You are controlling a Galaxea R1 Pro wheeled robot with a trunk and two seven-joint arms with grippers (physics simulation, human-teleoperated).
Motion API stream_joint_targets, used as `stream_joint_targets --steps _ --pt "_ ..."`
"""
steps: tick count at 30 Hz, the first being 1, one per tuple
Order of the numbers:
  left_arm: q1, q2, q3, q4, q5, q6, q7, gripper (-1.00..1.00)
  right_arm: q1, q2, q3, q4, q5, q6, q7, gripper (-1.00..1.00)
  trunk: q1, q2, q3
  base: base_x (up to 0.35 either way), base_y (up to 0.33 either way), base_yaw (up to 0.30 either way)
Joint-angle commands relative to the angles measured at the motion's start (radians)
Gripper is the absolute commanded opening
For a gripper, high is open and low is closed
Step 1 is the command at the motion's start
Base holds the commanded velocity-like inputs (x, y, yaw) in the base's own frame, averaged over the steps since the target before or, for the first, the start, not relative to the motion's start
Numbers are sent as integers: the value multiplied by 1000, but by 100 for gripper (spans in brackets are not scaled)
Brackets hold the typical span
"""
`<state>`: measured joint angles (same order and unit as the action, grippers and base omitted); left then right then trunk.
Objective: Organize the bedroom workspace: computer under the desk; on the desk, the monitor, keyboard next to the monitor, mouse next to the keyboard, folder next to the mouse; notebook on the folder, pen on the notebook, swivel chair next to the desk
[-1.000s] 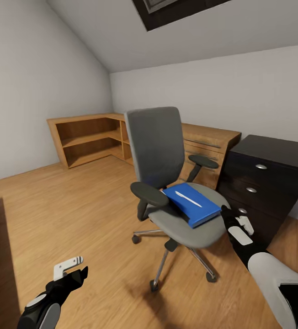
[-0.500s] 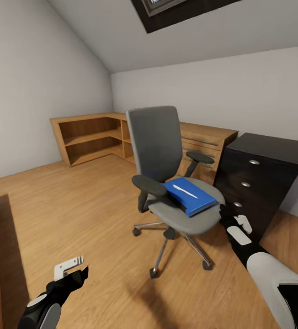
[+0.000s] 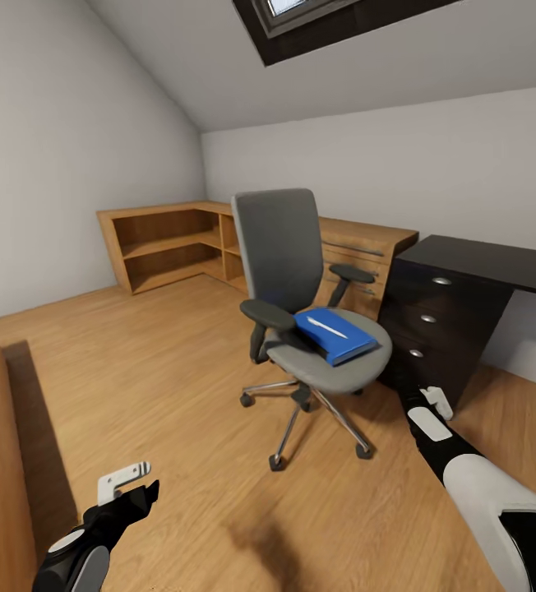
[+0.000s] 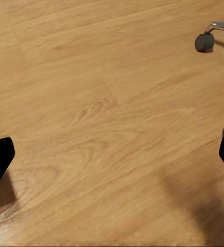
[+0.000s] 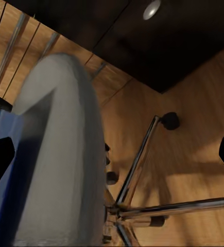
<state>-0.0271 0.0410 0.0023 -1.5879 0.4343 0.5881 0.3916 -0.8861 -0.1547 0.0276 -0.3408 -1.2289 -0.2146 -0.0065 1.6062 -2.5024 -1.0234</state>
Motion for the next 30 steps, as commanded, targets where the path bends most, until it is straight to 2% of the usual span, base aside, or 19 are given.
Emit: stream_joint_targets --steps 1,7,20,30 --pt "-1 0 -1 -1 11 3 9 100 0 0 3 -1 -7 -3 0 100 -1 0 -1 -318 0 0" --pt "-1 0 -1 -1 11 4 9 100 0 1 4 -2 -11 -2 -1 100 -1 0 -1 -257 0 0" --pt "-1 0 -1 -1 12 4 9 100 -1 28 2 -1 -11 -3 2 100 -1 0 -1 -38 4 0" --pt "-1 0 -1 -1 12 4 8 100 -1 38 2 0 -12 -3 -1 100 -1 0 -1 -254 110 8"
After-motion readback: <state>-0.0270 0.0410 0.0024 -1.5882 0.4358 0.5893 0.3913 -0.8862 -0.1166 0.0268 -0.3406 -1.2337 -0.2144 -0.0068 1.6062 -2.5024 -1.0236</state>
